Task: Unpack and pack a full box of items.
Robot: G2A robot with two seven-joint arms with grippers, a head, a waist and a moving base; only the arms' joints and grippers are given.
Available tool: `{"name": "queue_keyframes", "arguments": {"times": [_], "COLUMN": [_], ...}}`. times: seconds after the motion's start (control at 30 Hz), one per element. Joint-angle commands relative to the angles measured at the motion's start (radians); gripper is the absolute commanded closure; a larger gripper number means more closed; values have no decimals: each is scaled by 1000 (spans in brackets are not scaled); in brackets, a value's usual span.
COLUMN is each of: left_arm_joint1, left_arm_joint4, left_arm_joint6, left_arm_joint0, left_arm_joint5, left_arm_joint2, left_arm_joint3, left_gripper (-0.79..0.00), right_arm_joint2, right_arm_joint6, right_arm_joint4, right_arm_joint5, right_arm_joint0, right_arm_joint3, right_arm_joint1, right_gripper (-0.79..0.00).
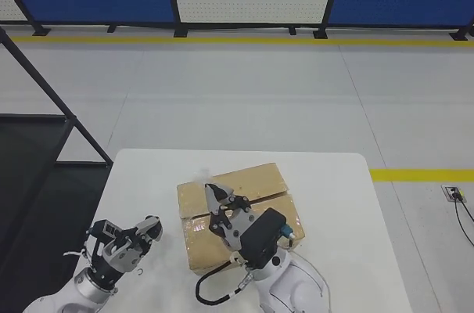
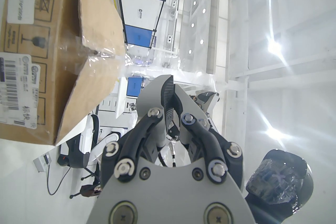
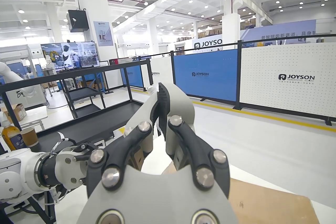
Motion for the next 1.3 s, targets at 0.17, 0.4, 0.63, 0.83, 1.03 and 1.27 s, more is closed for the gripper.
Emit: {"name": "queue_keyframes", "arguments": {"times": [0.17, 0.4, 0.63, 0.83, 1.03, 1.27], "left_arm_joint1": [1, 0, 0, 0, -1, 0], "left_arm_joint4": [12, 47, 109, 156, 174, 190], "left_arm_joint6": [5, 56, 98, 121, 141, 140], "left_arm_joint0": [-7, -17, -55, -85, -104, -115], "left_arm_joint5": [21, 24, 70, 111, 125, 144], "left_arm_joint2": [2, 24, 72, 106, 133, 145], "left_arm_joint3": [1, -2, 4, 22, 35, 38], "left_gripper": [0, 0, 0, 0, 0, 0], "right_arm_joint2": [19, 44, 57, 65, 68, 76], "right_arm_joint6": [-18, -9, -12, -30, -44, -55], "right_arm_joint4": [23, 83, 123, 139, 151, 162], "right_arm_joint5": [31, 48, 68, 85, 109, 116], "right_arm_joint0": [-14, -37, -56, -79, -105, -116], "right_arm_joint3": [10, 21, 24, 20, 12, 11], "right_arm_joint1": [2, 5, 7, 10, 12, 14], "right_gripper": [0, 0, 0, 0, 0, 0]}}
